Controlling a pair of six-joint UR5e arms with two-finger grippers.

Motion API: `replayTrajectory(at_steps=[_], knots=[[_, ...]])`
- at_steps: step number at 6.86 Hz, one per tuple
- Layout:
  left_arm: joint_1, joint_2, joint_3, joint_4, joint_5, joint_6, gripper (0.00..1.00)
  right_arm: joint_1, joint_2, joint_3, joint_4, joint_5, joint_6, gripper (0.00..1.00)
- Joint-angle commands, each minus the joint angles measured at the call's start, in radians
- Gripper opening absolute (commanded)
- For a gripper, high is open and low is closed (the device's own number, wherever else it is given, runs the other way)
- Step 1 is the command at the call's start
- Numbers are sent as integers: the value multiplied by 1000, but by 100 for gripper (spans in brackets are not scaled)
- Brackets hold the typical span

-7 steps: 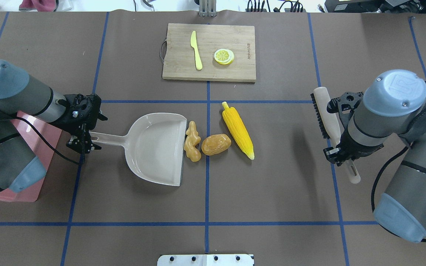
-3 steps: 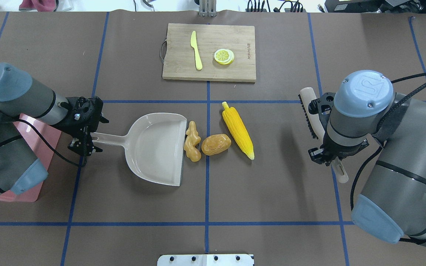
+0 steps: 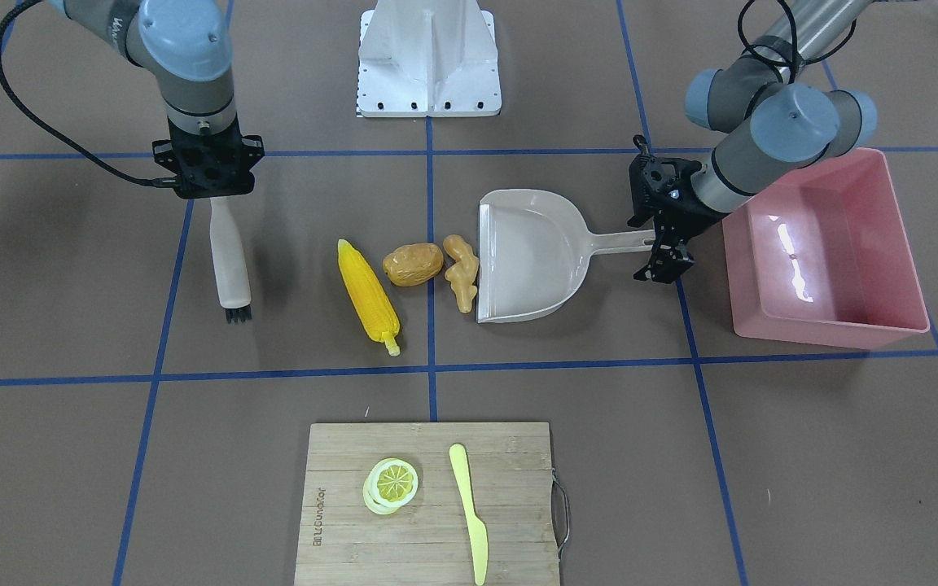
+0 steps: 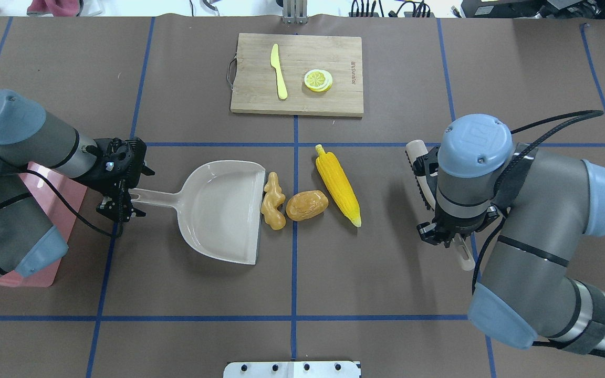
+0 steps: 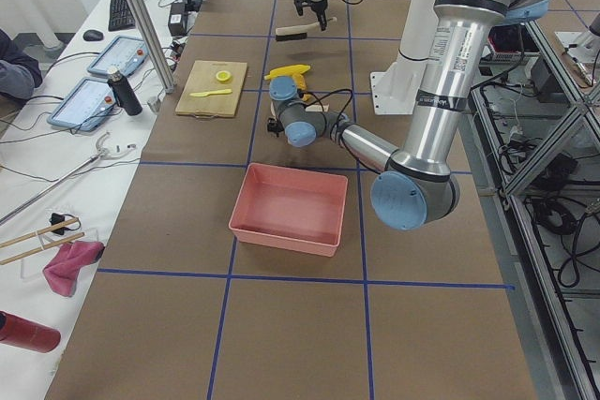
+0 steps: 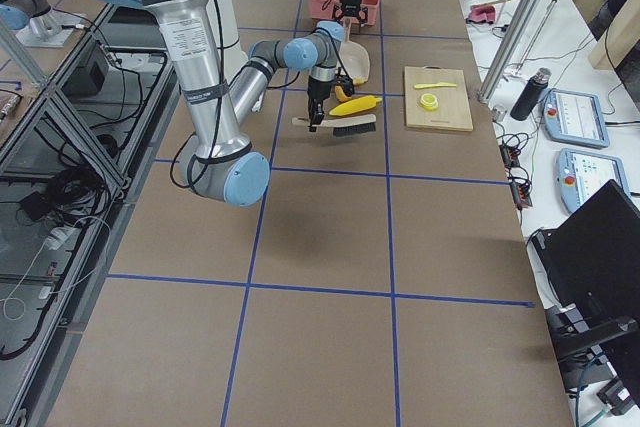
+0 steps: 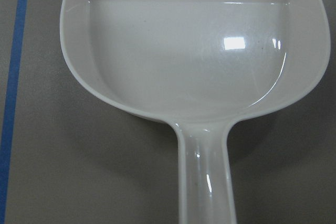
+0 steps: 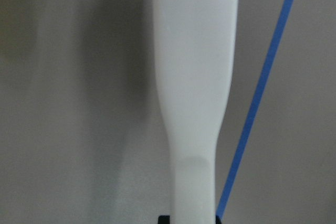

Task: Sweep and dump trash into bin
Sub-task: 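Hold the dustpan with the left gripper while the right lifts the brush, then sweep the corn, potato and ginger into the dustpan with the right-held brush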

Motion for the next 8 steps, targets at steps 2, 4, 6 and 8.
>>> replayTrajectory(at_steps=[2,4,6,8], knots=[[0,1,-2,-1,0,2,98,-23,110,-136,7,2,11,0],[0,2,-1,-1,0,1,98,-34,215,-240,4,5,17,0],[0,2,-1,-1,1,1,98,-72,280,-309,8,17,18,0],[0,4,-1,-1,1,1,98,-98,344,-401,68,48,17,0]])
